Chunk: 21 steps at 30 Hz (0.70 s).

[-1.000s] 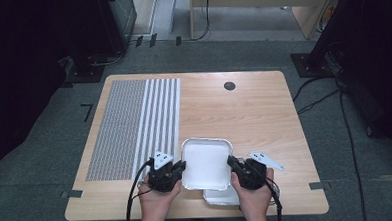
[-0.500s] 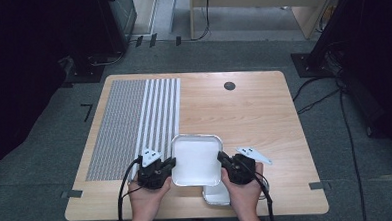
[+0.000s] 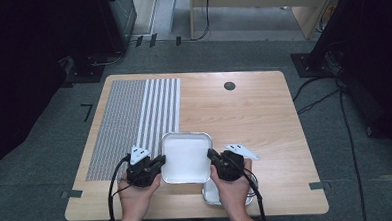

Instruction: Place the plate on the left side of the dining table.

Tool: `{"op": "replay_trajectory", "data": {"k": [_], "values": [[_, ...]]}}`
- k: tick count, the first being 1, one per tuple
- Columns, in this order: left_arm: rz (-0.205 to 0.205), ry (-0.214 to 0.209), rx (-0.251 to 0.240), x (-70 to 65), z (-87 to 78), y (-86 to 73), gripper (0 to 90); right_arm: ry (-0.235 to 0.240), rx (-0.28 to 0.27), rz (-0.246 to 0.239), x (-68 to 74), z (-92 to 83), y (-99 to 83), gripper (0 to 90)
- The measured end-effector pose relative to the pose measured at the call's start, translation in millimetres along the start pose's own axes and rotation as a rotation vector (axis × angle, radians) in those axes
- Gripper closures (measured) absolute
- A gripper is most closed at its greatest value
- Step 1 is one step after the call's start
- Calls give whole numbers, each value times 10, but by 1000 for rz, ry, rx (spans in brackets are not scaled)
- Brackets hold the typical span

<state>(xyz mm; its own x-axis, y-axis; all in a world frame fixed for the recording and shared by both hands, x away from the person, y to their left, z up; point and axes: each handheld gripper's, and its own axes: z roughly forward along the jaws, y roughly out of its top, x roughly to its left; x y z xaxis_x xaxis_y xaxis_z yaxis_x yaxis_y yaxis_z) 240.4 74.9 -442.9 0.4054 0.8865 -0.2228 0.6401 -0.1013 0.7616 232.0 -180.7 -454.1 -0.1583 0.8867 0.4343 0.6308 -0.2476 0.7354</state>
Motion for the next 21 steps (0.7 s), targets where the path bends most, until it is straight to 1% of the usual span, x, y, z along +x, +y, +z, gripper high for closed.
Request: {"op": "replay_trajectory", "data": {"k": [2,4,5,6,7,10,12,13,16,18,19,21], "values": [[-3,2,-1,16,-7,3,872,2,2,-2,32,19,3,897],[-6,11,-3,71,-34,11,873,4,3,-7,66,46,8,897],[-6,11,-3,71,-34,11,873,4,3,-7,66,46,8,897],[-10,16,-4,118,-55,17,874,8,9,-6,113,78,16,897],[-11,19,-6,132,-61,20,874,10,8,-13,131,95,21,897],[-18,27,-6,199,-91,30,874,14,11,-18,191,137,34,897],[-22,28,-7,220,-98,32,874,18,15,-16,233,173,42,897],[-25,35,-6,264,-114,37,875,21,16,-18,249,193,45,897],[-30,42,-6,314,-127,42,875,24,23,-20,284,233,49,898],[-39,50,-6,375,-141,50,878,29,30,-24,351,291,59,897],[-39,50,-6,375,-141,50,879,29,32,-25,366,303,62,897],[-46,59,-8,434,-164,63,879,33,35,-32,400,341,74,897]]}}
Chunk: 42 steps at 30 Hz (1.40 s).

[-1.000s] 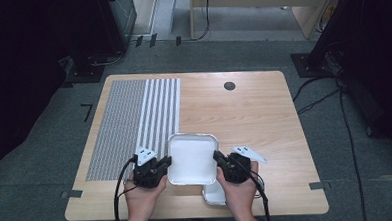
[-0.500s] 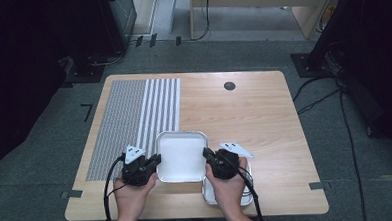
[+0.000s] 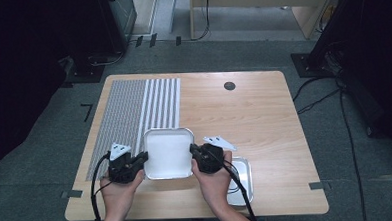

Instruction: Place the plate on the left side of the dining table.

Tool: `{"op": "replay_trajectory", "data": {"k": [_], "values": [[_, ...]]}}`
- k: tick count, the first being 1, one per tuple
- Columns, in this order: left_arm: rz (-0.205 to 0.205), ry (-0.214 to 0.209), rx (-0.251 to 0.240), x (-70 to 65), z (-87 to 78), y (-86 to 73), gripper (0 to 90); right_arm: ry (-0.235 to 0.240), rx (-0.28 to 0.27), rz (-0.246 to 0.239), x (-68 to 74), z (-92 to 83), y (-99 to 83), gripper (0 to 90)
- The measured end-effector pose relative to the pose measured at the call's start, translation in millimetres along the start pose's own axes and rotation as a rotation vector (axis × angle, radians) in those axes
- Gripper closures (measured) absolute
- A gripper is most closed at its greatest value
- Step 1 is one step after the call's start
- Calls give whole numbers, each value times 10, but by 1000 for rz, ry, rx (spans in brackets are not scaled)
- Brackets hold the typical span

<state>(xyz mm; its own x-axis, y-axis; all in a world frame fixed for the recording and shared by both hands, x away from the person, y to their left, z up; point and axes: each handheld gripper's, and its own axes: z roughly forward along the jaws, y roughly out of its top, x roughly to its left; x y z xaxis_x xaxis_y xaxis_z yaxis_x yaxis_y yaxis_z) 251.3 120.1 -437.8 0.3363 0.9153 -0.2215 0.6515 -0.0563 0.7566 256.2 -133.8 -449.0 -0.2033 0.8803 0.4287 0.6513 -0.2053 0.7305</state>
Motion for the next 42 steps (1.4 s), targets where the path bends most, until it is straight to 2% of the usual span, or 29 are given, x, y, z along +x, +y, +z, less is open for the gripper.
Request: {"op": "replay_trajectory", "data": {"k": [6,8,9,11,12,13,15,16,17,27,36,42], "values": [[-8,19,0,124,-21,15,878,13,13,-4,113,140,34,897],[-23,27,8,226,-17,21,881,15,19,-2,154,200,28,898],[-23,27,8,226,-17,21,882,15,19,-2,154,200,28,898],[-44,33,8,345,-20,15,885,19,36,6,221,310,17,898],[-44,33,8,345,-20,15,885,19,36,6,221,310,17,898],[-58,36,9,427,-25,6,885,22,46,-1,284,386,21,898],[-72,38,7,509,-34,1,886,21,51,-11,345,436,32,897],[-72,38,7,509,-34,1,886,21,51,-11,345,436,32,897],[-82,41,4,583,-49,9,886,22,58,-21,414,490,51,897],[-100,68,-10,842,-88,128,889,34,62,-37,661,729,169,898],[-112,77,-9,990,16,294,897,35,73,-10,697,917,263,898],[-121,88,6,1124,151,464,898,31,88,7,710,1116,410,898]]}}
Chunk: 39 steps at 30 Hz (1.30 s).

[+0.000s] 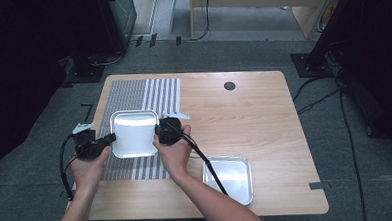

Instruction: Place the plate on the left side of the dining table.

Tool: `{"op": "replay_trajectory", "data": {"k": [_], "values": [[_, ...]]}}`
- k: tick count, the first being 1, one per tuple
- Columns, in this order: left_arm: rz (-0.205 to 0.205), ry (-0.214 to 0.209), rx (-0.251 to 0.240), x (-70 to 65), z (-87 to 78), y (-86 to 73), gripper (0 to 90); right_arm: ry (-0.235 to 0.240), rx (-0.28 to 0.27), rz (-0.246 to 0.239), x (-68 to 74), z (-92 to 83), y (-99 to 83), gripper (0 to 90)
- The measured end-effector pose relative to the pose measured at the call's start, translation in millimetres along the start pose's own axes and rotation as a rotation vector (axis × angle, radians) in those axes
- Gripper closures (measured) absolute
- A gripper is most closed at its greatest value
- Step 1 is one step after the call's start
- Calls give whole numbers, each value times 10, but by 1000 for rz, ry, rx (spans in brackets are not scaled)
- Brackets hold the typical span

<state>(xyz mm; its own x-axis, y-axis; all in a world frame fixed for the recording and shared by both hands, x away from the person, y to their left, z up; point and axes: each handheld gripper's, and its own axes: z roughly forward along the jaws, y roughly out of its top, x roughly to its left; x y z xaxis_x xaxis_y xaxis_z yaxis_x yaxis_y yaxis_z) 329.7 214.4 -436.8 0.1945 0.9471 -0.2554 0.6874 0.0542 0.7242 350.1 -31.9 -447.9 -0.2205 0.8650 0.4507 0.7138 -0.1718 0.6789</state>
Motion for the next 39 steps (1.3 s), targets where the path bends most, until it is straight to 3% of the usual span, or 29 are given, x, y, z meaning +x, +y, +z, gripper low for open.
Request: {"op": "replay_trajectory", "data": {"k": [7,17,24,34,39], "values": [[-15,3,9,106,165,120,897,-21,9,18,23,190,121,897],[-21,23,8,148,375,239,895,-46,17,36,-32,401,257,897],[-29,58,34,240,579,345,892,-50,50,69,-76,627,325,897],[-25,72,69,323,769,447,897,-71,82,60,-108,876,438,896],[-32,94,100,345,900,453,897,-71,125,105,-187,1019,440,896]]}}
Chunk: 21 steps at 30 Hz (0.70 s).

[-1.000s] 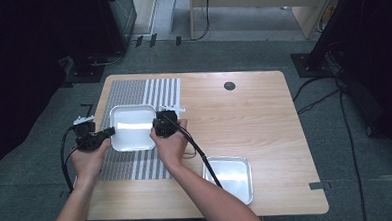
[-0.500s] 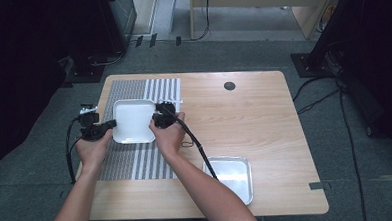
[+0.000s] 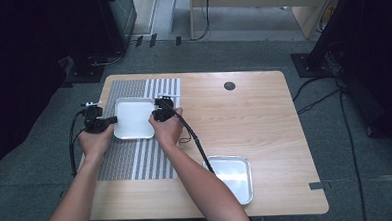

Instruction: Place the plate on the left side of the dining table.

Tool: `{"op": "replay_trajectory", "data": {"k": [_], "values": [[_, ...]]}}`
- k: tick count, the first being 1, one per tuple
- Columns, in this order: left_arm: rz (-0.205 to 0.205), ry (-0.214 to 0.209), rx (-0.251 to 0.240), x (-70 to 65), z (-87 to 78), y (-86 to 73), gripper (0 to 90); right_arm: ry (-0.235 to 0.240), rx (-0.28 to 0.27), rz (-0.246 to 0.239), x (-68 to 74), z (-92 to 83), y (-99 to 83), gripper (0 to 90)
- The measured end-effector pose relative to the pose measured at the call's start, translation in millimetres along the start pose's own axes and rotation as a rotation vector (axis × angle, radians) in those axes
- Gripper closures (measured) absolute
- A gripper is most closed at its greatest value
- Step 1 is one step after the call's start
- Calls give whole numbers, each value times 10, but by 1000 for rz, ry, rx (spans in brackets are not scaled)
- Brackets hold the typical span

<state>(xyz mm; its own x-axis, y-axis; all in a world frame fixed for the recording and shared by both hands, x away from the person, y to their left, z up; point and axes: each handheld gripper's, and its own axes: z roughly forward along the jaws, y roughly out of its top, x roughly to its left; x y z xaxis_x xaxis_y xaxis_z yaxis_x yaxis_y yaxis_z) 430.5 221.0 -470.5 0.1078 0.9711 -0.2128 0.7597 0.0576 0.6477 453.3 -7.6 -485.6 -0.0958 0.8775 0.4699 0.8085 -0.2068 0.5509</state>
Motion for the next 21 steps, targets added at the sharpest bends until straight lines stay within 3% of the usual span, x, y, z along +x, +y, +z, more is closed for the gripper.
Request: {"op": "replay_trajectory", "data": {"k": [5,11,21], "values": [[-28,-1,25,35,91,19,893,-14,6,12,-6,67,9,895],[-57,-5,38,73,212,8,888,-33,12,-15,-19,152,40,887],[-61,8,33,76,306,1,884,-48,6,-28,-51,242,23,869]]}}
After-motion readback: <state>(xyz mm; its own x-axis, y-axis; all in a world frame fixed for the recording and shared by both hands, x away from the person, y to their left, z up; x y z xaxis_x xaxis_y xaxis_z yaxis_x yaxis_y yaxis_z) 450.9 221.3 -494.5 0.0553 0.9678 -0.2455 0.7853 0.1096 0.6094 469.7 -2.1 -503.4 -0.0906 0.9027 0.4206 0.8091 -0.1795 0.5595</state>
